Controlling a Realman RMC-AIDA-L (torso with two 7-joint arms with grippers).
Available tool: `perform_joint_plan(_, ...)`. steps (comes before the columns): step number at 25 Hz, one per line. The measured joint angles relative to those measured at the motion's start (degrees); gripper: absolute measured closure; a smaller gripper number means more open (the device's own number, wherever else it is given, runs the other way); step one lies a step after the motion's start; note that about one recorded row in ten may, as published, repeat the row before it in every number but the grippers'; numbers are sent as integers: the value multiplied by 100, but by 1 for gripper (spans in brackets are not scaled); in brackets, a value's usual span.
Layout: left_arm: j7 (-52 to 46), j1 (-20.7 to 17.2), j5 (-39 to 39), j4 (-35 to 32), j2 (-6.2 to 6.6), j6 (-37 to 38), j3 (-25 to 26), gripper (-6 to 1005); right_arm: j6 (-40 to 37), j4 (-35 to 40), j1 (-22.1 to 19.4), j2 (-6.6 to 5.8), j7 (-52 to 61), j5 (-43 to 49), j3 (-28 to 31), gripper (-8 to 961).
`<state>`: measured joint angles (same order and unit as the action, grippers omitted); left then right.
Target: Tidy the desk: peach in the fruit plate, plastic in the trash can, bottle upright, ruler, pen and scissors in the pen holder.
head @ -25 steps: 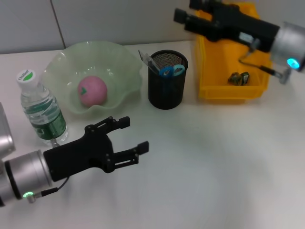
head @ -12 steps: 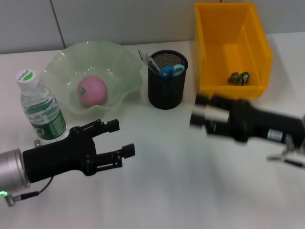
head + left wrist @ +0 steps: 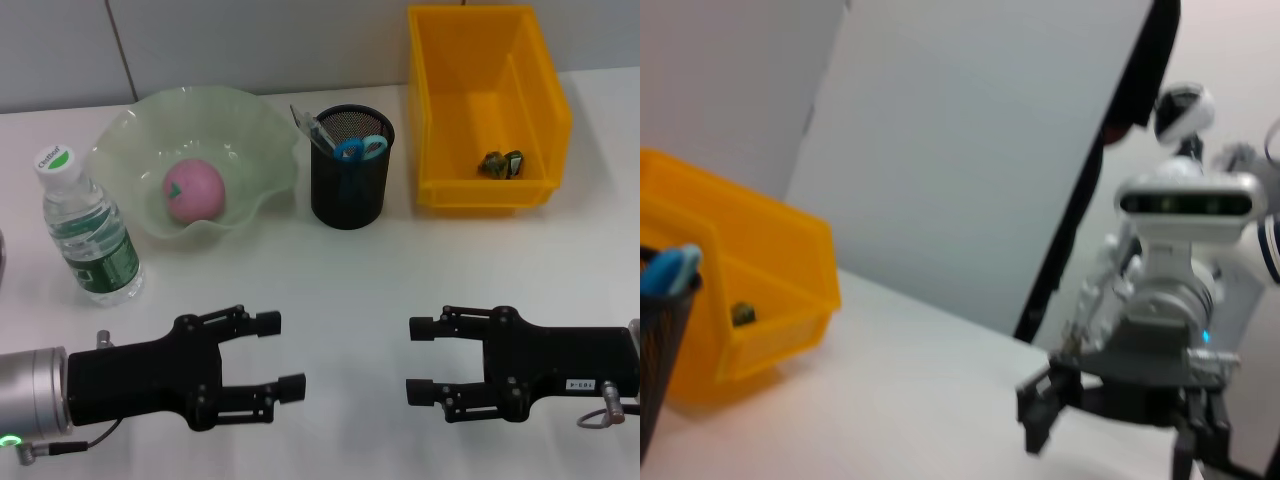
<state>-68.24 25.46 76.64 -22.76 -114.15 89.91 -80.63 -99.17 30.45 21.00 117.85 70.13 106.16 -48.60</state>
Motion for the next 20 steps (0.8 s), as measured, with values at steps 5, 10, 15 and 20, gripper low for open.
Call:
perform_joint_plan(5,104,79,208,-54,27,-113,21,139,200,36,7,-14,-541,1,9,164)
perform_joint_plan(10,214,63,218,-221,38,-194,40,140,342,31,107,-23,-731,-7,9,164)
perform_joint_plan(15,330,9,301,-315,64,-201,55,140,391,-4,171,24,-794,-12,0,164)
perform_joint_plan(20,309,-14,521,-387,66,-161,197,140,397,-28,197,34,-795,-15,4,164)
